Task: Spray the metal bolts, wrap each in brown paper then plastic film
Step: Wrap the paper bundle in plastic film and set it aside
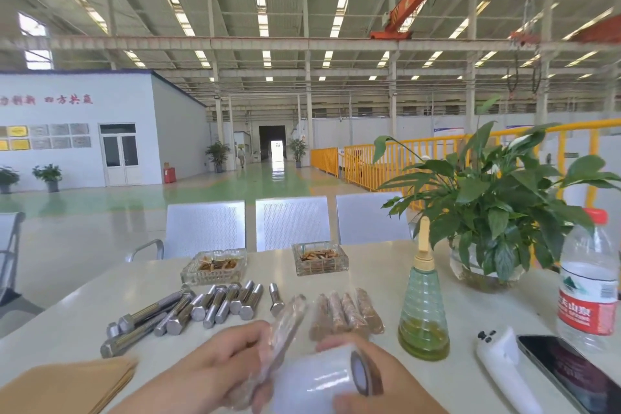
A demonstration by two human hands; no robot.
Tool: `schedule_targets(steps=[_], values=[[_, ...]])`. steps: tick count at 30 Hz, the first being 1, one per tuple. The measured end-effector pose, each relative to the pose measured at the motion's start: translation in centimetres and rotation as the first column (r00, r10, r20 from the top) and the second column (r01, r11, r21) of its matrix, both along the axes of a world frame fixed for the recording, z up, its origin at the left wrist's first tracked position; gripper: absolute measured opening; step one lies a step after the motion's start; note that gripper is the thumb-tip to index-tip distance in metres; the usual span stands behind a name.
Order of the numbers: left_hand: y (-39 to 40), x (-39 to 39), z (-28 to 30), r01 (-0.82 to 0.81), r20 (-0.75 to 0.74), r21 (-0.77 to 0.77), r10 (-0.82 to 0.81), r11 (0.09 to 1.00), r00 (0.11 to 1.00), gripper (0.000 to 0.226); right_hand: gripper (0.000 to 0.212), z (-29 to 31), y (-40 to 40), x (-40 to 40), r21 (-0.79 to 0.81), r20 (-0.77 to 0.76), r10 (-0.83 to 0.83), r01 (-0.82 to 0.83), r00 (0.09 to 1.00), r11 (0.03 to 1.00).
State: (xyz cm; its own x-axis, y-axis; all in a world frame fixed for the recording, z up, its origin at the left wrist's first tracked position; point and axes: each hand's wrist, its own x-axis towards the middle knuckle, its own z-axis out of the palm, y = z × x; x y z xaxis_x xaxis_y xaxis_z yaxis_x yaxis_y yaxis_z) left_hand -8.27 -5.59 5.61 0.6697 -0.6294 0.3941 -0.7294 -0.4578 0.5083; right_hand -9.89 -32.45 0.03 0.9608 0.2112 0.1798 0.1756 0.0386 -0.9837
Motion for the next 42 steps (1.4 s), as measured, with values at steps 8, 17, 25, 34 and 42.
schedule_targets(steps=[8,17,25,34,42], values=[[-3.2,4.1,-2.0,-0.325,-0.388,-0.164,0.242,0.931,0.889,0.021,0.111,1.4,3.0,2.4,0.594,-0.235,0.242,-0.058,0.941,0.802],[-3.2,8.0,-4.6,-0.455,-0.140,0.101,0.465,0.885,0.874,0.021,0.071,0.0,3.6,3.8,0.528,-0.412,0.193,0.060,0.891,0.847],[-2.8,9.0,-5.0,-0.374,-0.553,-0.242,0.190,0.895,0.811,0.020,0.087,0.6,3.8,5.6,0.579,-0.313,0.171,0.044,0.934,0.814],[-3.3,8.5,-4.4,-0.447,-0.803,-0.386,-0.055,0.807,0.593,0.036,0.048,0.1,4.0,6.1,0.630,-0.296,0.077,0.134,0.952,0.765],[-3.3,7.7,-5.5,-0.388,-0.628,-0.380,0.074,0.839,0.775,0.041,0.040,0.1,4.1,5.6,0.598,-0.275,0.137,0.058,0.952,0.799]])
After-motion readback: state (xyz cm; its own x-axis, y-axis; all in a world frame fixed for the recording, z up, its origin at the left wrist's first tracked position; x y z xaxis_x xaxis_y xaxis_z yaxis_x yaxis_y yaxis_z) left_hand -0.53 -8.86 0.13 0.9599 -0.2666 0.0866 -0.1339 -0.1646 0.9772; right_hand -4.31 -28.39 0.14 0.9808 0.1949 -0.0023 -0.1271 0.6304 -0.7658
